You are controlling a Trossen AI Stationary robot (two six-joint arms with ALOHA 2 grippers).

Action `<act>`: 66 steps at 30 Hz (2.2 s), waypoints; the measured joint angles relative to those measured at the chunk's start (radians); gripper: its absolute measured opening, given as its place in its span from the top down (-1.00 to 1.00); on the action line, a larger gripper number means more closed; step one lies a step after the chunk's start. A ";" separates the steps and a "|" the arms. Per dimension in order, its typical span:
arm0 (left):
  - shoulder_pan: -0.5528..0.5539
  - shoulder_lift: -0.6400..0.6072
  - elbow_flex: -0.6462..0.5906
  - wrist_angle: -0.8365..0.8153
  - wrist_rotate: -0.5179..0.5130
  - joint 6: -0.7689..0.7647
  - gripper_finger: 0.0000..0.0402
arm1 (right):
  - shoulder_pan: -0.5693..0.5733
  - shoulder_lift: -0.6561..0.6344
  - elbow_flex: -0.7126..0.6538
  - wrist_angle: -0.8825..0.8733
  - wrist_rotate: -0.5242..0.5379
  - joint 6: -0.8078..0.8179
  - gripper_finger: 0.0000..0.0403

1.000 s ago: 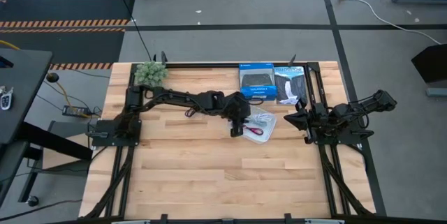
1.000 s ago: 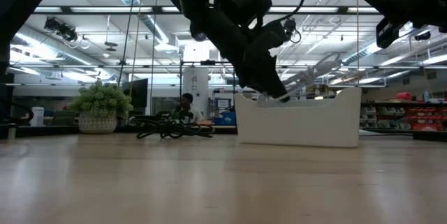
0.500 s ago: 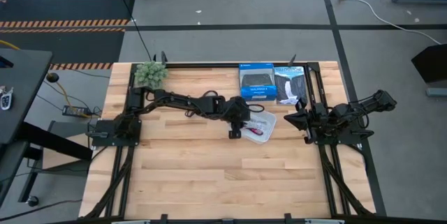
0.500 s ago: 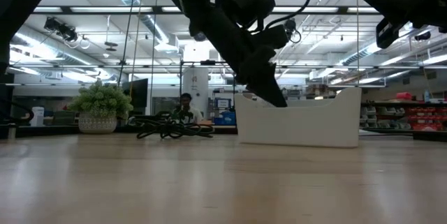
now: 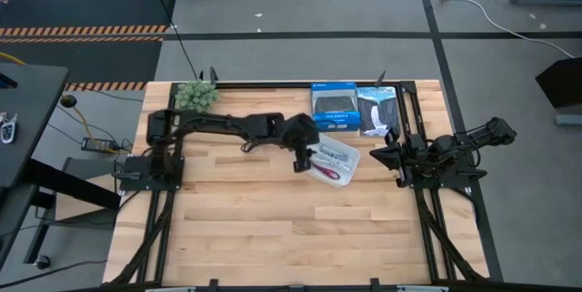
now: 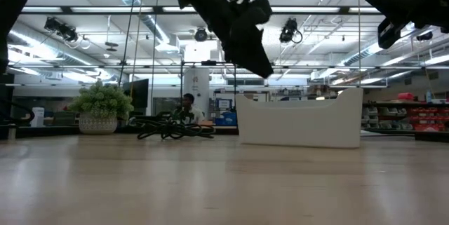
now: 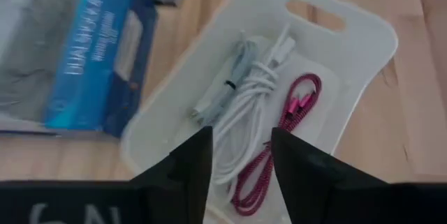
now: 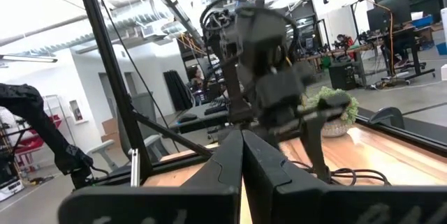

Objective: Pick and place USB-C Cables
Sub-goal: Put the black charger cable into the white bin

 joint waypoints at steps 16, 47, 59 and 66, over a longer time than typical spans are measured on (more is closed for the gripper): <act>0.025 -0.290 0.000 -0.093 -0.009 -0.099 0.42 | 0.000 0.000 0.000 0.000 0.000 0.000 0.93; 0.210 -0.567 0.071 0.189 -0.159 -0.042 0.42 | 0.000 0.000 0.000 -0.003 -0.003 0.000 0.93; 0.268 -0.567 0.072 0.250 -0.155 -0.085 0.42 | 0.000 0.000 0.000 0.000 -0.001 0.000 0.93; 0.293 -0.567 0.072 0.240 -0.249 -0.162 0.42 | 0.000 0.000 0.000 0.000 -0.001 0.000 0.93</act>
